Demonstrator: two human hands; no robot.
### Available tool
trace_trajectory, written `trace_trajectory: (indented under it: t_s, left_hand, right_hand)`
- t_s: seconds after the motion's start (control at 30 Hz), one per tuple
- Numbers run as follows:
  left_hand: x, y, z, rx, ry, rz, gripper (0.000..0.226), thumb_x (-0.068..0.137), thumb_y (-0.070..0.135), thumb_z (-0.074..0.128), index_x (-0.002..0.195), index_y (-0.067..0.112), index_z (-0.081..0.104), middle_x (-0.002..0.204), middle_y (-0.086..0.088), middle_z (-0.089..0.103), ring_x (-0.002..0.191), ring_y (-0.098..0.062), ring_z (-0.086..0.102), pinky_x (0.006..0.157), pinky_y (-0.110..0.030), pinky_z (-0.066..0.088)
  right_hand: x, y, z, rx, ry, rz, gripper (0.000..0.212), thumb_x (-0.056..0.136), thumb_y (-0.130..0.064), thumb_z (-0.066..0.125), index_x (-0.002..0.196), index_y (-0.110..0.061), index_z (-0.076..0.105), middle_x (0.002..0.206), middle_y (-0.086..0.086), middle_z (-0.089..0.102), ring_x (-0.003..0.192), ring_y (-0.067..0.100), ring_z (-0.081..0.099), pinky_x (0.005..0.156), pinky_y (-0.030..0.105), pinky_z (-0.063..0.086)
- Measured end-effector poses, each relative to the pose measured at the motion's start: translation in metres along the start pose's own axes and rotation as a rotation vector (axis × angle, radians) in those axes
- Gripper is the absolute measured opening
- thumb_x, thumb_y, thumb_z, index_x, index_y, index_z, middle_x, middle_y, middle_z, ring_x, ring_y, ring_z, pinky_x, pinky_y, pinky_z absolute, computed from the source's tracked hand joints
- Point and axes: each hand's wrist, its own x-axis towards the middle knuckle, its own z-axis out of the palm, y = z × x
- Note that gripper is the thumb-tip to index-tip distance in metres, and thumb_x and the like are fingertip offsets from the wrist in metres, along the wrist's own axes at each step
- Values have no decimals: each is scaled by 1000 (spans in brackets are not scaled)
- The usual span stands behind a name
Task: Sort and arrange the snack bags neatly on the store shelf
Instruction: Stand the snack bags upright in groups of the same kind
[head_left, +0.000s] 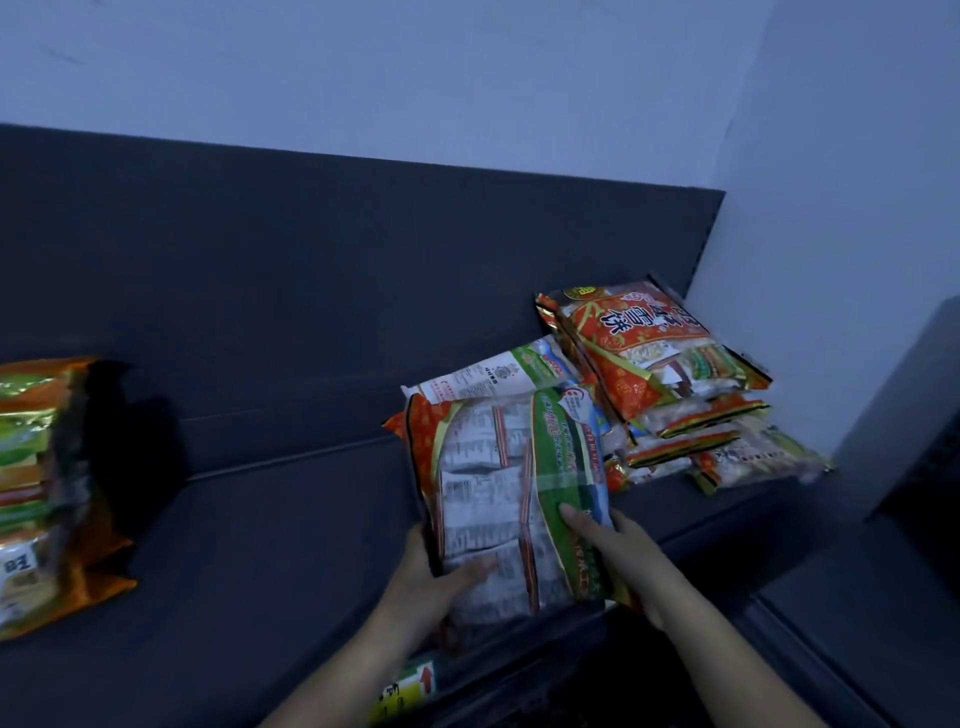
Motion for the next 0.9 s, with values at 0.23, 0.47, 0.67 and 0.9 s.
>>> trace_trajectory:
  t_s: [0.23, 0.47, 0.67, 0.9]
  left_hand:
    - [11, 16, -23, -62, -66, 84, 62, 71, 27, 77, 123, 25, 44, 111, 10, 62, 93, -2, 64, 75, -20, 53]
    - [29, 64, -63, -104, -75, 280, 56, 72, 14, 76, 121, 27, 52, 109, 10, 68, 91, -1, 67, 67, -14, 53]
    - [53, 117, -76, -135, 169, 403, 56, 82, 40, 63, 132, 19, 49, 124, -2, 60, 112, -14, 58, 85, -26, 49]
    - [48, 102, -67, -560, -253, -101, 59, 82, 54, 52, 117, 9, 63, 109, -17, 69, 94, -32, 69, 82, -43, 49]
  right_hand:
    - [-3, -21, 1, 16, -75, -87, 32, 83, -36, 66, 109, -26, 50, 95, -19, 57, 85, -6, 52, 79, 17, 42]
    - [-5, -69, 12, 187, -17, -310, 65, 66, -28, 79, 123, -27, 48, 114, -9, 64, 103, 10, 61, 78, 21, 47]
    - [-12, -113, 24, 15, 374, -976, 53, 65, -7, 84, 101, -30, 53, 99, -9, 62, 91, 1, 62, 73, 16, 49]
    - [36, -49, 37, -1094, 658, -1219, 89, 44, -32, 89, 119, -13, 46, 119, 8, 42, 106, 26, 44, 88, 42, 43]
